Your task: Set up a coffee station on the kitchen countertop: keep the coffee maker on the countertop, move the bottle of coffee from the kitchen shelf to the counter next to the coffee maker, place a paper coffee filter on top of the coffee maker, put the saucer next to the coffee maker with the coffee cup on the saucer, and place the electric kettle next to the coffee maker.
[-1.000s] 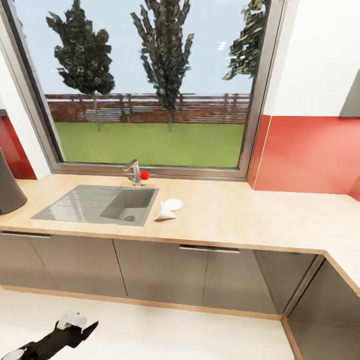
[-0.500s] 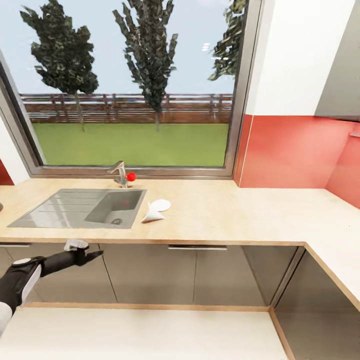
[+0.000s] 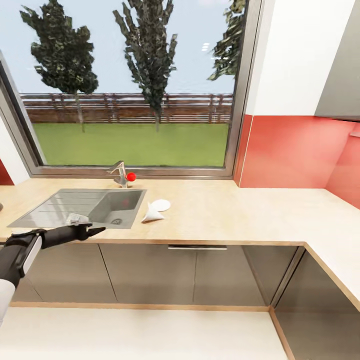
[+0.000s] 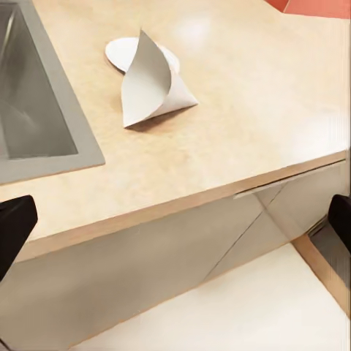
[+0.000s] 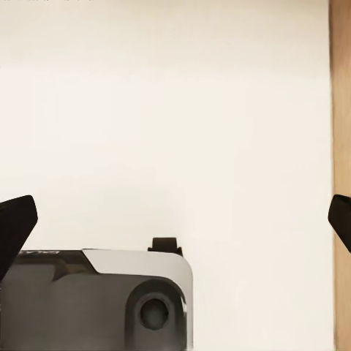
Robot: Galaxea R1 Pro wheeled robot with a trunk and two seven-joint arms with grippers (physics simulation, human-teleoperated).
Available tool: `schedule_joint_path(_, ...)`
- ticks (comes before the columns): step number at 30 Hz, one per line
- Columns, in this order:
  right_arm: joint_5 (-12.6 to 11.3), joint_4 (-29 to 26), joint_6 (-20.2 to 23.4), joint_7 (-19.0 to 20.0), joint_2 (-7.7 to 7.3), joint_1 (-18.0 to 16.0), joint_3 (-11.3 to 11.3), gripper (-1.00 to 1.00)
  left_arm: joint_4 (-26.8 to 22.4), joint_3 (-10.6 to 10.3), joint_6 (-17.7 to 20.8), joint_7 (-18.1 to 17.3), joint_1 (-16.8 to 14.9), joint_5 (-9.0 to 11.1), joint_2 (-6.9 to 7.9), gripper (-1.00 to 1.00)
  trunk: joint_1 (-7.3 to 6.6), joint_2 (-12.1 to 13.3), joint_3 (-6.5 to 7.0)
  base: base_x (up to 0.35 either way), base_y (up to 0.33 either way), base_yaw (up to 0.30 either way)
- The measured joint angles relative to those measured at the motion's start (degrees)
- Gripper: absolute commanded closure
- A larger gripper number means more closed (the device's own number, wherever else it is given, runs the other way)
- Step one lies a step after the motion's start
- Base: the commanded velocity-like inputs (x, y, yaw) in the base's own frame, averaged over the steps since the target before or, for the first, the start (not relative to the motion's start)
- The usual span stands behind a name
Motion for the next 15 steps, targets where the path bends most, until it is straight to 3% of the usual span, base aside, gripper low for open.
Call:
schedule_joint_path(6,-1.5,0.1,-0.1,0.0,0.01,0.0,-0.1,-1.00,-4.0,-0.3,3.8,0.0,-0.2,-0.4,-0.10,-1.00,0.00,0.0,0.00,0.000,0.000,0.000)
schedule_joint_path(11,-4.2,0.2,0.1,0.0,-0.03,0.0,-0.2,-1.00,-4.6,-0.5,4.2,0.0,0.3,-1.2,-0.13,-1.00,0.00,0.0,0.00,0.000,0.000,0.000)
schedule_joint_path(15,-4.7,0.2,0.1,0.0,-0.18,0.0,-0.2,-1.00,-4.8,-0.5,4.2,0.0,0.4,-2.1,-0.07,-1.00,-0.02,0.0,0.00,0.112,0.079,0.000)
